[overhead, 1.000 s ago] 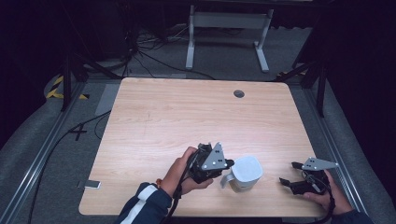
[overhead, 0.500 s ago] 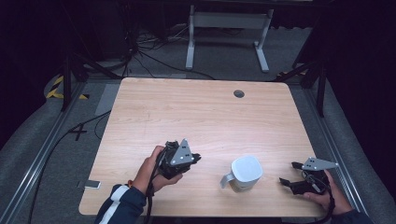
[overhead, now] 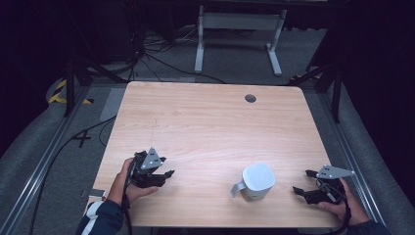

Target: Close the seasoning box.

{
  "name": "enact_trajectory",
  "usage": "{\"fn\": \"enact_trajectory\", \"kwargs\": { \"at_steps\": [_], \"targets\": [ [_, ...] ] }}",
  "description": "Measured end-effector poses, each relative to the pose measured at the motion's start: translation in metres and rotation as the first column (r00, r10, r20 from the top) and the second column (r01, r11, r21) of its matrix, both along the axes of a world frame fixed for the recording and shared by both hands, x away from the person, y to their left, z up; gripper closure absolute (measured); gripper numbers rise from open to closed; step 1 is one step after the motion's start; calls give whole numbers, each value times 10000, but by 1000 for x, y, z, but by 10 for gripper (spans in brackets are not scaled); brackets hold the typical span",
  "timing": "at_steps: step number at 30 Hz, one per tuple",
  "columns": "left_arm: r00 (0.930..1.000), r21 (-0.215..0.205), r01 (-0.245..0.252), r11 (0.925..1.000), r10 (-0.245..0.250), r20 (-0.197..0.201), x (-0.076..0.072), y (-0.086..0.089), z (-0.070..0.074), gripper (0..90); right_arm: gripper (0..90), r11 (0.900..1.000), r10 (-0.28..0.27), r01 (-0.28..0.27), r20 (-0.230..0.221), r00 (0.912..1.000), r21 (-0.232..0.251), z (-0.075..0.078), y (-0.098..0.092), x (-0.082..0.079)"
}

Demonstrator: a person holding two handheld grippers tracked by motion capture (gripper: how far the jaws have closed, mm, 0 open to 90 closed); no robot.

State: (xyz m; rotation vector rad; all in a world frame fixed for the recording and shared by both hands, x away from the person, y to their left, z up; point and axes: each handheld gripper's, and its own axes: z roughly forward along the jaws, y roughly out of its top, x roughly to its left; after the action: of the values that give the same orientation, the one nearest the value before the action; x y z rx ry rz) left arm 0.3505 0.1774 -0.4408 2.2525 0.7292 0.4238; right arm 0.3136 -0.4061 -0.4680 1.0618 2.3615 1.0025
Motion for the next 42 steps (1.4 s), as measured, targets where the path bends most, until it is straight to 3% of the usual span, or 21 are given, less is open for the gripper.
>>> {"fn": "enact_trajectory", "kwargs": {
  "at_steps": [4,9,11,13,42],
  "targets": [
    [9977,-242,-442,9987,429,-524,1,19,-15,280,117,10000,1,-1,2,10000,-5,0,0,0],
    [9931,87,-926,9957,930,-707,-1,31,-34,231,117,10000,3,-3,32,10000,-7,0,0,0],
    [9907,-258,-1032,9943,1005,-922,-1,36,-37,202,117,10000,-15,16,43,10000,-12,0,0,0],
    [9901,-529,-1181,9916,1135,-825,0,37,-41,167,117,10000,-13,13,43,10000,-8,0,0,0],
    [9879,-379,-1323,9905,1287,-860,0,35,-39,144,118,10000,47,-47,22,10000,11,0,-1,0]
  ]
}}
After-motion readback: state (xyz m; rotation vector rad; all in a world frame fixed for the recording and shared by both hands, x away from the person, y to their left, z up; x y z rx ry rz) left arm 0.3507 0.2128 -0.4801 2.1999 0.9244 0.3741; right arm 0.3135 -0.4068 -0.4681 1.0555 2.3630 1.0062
